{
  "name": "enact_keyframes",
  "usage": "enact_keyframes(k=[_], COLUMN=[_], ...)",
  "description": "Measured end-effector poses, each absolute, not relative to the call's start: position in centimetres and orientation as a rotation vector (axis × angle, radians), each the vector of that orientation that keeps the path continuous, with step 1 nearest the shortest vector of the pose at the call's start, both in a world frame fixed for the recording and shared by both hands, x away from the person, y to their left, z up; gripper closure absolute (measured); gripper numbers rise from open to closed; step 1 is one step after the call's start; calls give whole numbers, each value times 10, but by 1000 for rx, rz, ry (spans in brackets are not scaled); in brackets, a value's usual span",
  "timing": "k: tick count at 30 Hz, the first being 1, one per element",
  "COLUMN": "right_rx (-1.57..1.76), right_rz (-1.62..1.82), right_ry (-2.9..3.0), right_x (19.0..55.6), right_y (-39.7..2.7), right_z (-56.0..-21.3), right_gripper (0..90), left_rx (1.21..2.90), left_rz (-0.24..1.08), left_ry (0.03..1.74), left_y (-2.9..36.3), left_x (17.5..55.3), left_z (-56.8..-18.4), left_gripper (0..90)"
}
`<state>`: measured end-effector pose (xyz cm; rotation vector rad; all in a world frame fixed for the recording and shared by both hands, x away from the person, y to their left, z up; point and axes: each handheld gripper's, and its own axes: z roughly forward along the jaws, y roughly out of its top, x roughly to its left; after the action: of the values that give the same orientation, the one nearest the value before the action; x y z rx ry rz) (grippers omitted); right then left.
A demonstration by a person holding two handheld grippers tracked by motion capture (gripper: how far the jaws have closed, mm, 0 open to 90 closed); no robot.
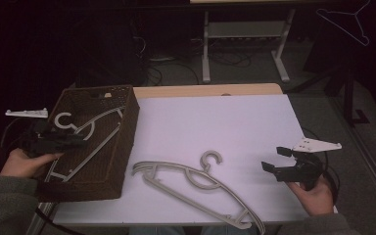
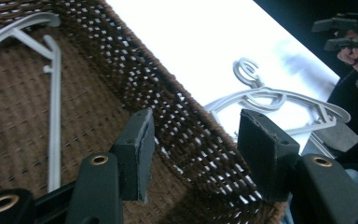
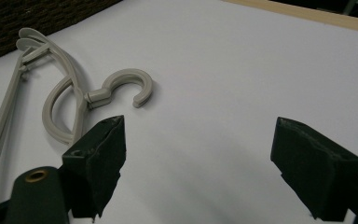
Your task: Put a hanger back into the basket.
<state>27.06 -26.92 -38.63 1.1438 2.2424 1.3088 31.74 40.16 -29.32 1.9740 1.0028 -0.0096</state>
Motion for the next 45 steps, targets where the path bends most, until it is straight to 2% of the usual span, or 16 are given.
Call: enact_keyframes(k=[15,26,45], right_rx=[1137,1136,1125], right_rz=[1308,1311,1321], right_ry=[2234,2229,2224], right_x=[269,269,269], right_y=[-270,-270,-270], right_z=[-384,-382,-381], right_gripper=[169,168,167], left_rx=[2098,2176,2242], left_rz=[7,32,-63], left_ry=[908,918,870], left_y=[357,337,301], left_x=[315,315,319], left_z=[-283,-275,-275], left_gripper=[454,455,441])
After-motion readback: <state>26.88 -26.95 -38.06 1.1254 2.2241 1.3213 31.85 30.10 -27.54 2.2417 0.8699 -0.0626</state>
